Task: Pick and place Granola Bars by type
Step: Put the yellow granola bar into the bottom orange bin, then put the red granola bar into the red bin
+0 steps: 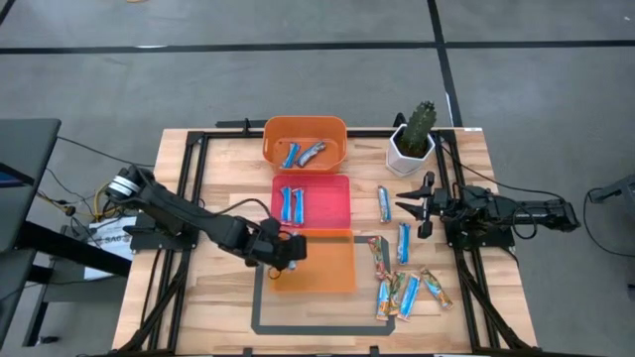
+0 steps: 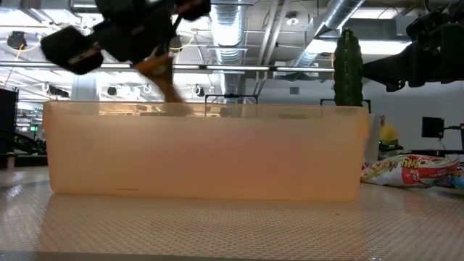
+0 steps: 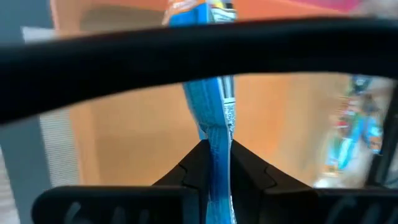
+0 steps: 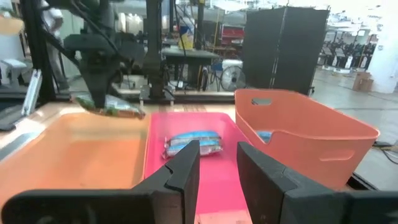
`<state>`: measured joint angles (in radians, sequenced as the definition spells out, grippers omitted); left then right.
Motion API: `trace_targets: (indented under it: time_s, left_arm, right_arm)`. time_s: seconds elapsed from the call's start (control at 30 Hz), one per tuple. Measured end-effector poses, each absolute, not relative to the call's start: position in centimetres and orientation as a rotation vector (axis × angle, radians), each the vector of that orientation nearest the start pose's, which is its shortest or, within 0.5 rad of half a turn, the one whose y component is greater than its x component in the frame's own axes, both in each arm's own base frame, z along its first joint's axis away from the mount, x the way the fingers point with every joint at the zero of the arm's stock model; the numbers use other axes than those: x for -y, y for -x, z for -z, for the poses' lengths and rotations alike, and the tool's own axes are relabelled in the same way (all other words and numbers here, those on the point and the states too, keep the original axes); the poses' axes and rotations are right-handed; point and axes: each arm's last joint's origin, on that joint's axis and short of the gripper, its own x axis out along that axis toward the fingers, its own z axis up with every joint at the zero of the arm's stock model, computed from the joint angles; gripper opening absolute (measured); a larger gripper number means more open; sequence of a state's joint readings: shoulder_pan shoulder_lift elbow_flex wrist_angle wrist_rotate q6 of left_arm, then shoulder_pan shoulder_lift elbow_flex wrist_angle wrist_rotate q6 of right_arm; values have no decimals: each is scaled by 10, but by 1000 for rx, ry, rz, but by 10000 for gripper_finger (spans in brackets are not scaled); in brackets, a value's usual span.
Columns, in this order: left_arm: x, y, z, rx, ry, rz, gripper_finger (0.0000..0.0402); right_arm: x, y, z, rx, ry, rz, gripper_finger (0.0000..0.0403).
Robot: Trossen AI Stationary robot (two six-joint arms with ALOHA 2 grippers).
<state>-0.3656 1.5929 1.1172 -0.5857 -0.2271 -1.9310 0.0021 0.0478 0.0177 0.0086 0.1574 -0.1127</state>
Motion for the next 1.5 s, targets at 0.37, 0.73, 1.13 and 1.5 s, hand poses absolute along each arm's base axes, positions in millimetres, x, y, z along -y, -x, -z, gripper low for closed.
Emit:
trace_targets:
  time_s: [0.37, 0.73, 1.13, 1.5]
  left_arm:
    - [109, -304, -193, -892, 1382, -952, 38]
    - [107, -301, -191, -944, 1352, -980, 41]
    - [102, -302, -191, -952, 1372, -988, 100]
    - [103, -312, -203, -871, 1266, -768, 105]
  right_arm:
    - [4, -99, -167, -26, 114, 155, 102]
    - [4, -99, -167, -28, 114, 154, 102]
    - [4, -99, -167, -28, 114, 154, 102]
    - [4, -99, -167, -28, 114, 154, 102]
